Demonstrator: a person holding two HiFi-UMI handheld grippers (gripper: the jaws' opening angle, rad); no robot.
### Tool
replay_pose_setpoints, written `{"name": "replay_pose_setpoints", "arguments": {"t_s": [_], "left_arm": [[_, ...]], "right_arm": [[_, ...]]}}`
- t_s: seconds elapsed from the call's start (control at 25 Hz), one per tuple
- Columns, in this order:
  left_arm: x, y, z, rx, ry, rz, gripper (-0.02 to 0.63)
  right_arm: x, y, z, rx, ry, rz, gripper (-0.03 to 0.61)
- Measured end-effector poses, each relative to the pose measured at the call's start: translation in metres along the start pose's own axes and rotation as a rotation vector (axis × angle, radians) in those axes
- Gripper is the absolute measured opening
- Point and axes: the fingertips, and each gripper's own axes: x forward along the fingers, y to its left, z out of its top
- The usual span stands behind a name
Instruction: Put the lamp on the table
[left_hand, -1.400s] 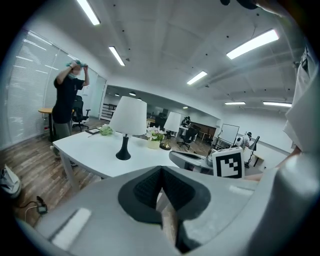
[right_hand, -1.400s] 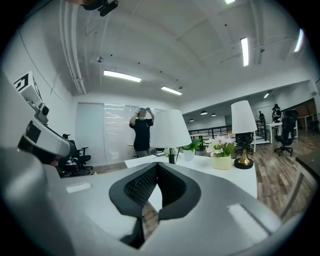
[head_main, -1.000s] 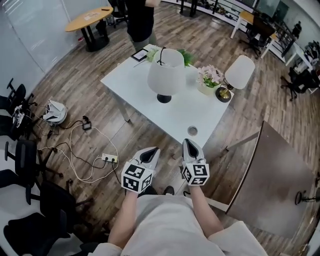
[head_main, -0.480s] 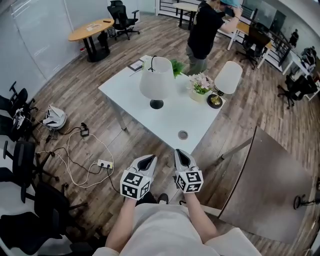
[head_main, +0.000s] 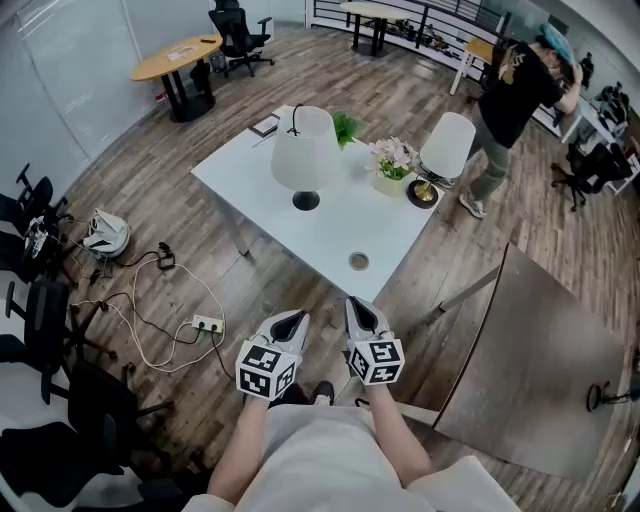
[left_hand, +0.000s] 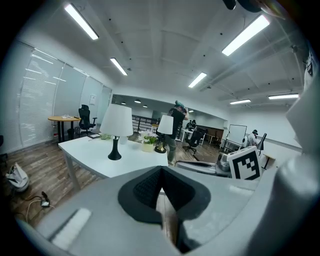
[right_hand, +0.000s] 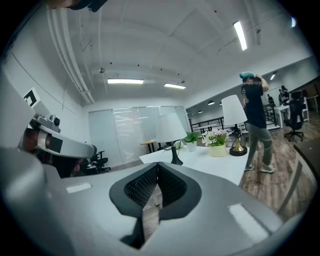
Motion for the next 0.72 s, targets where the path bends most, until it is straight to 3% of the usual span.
{"name": "replay_pose_setpoints", "arguments": {"t_s": [0.72], "left_arm": [[0.001, -0.0038, -0.0042, -0.001, 0.005, -0.001, 0.0]], "right_arm": [[-0.0024, 0.0013, -0.0009, -0.023, 0.004, 0.007, 0.02]]}}
